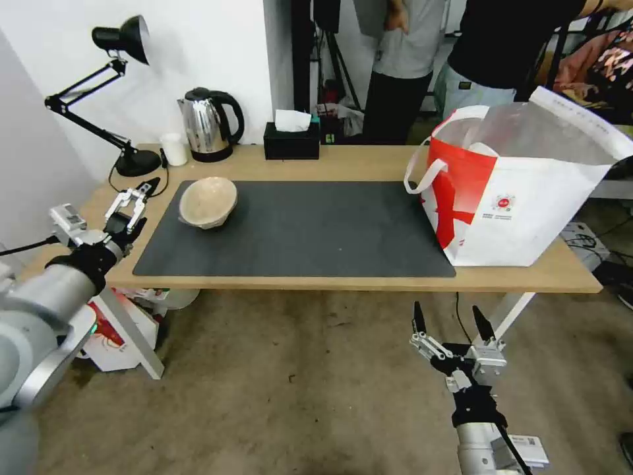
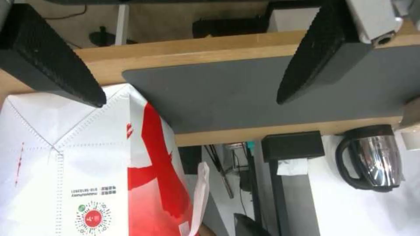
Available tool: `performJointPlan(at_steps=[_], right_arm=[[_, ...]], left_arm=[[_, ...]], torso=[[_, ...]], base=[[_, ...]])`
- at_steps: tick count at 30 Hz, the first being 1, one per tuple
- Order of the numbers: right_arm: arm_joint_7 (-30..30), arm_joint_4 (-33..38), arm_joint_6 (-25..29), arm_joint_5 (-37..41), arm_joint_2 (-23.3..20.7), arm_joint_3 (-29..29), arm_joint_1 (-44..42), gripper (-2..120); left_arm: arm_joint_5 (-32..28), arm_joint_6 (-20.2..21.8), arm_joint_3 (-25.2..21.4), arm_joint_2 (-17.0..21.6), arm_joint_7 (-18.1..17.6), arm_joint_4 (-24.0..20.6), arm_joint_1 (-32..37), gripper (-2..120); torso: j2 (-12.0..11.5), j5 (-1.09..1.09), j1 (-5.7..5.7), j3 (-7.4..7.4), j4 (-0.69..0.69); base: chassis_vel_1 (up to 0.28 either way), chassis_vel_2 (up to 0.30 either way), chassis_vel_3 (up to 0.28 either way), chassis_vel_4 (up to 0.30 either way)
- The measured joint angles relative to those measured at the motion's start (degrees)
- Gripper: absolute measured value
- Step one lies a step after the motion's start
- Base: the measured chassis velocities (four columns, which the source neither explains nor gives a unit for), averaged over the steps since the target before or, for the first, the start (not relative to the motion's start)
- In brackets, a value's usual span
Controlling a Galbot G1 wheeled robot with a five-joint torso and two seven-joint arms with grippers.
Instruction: Pick up the trash from the table and place it into the takeout bag.
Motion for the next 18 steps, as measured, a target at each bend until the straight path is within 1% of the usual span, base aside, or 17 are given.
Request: performJointPlan(at_steps=[3,6,8,10,12,18], right_arm=[[0.0,0.0,0.0,0.0,0.0,0.0,0.0,100],[0.0,0.0,0.0,0.0,0.0,0.0,0.0,100],[0.0,0.0,0.0,0.0,0.0,0.0,0.0,100],[0.0,0.0,0.0,0.0,0.0,0.0,0.0,100],[0.0,0.0,0.0,0.0,0.0,0.0,0.0,100],[0.0,0.0,0.0,0.0,0.0,0.0,0.0,100]], left_arm=[[-0.9,0.4,0.7,0.4,-0.1,0.8,-1.1,100],[-2.6,1.5,1.5,0.6,-1.1,1.7,-2.5,100],[-4.1,3.1,2.3,0.9,-1.7,2.6,-3.9,100],[-4.6,3.6,2.5,1.0,-2.0,2.7,-4.2,100],[-6.3,5.6,3.4,1.4,-3.4,3.5,-5.7,100],[-7.6,7.0,5.1,2.5,-4.5,5.6,-7.7,100]], torso=[[0.0,0.01,0.0,0.0,0.0],[0.0,0.0,0.0,0.0,0.0],[0.0,0.0,0.0,0.0,0.0],[0.0,0.0,0.0,0.0,0.0],[0.0,0.01,0.0,-0.01,0.0],[0.0,0.0,0.0,-0.01,0.0]], base=[[0.0,0.0,0.0,0.0],[0.0,0.0,0.0,0.0],[0.0,0.0,0.0,0.0],[0.0,0.0,0.0,0.0],[0.0,0.0,0.0,0.0],[0.0,0.0,0.0,0.0]])
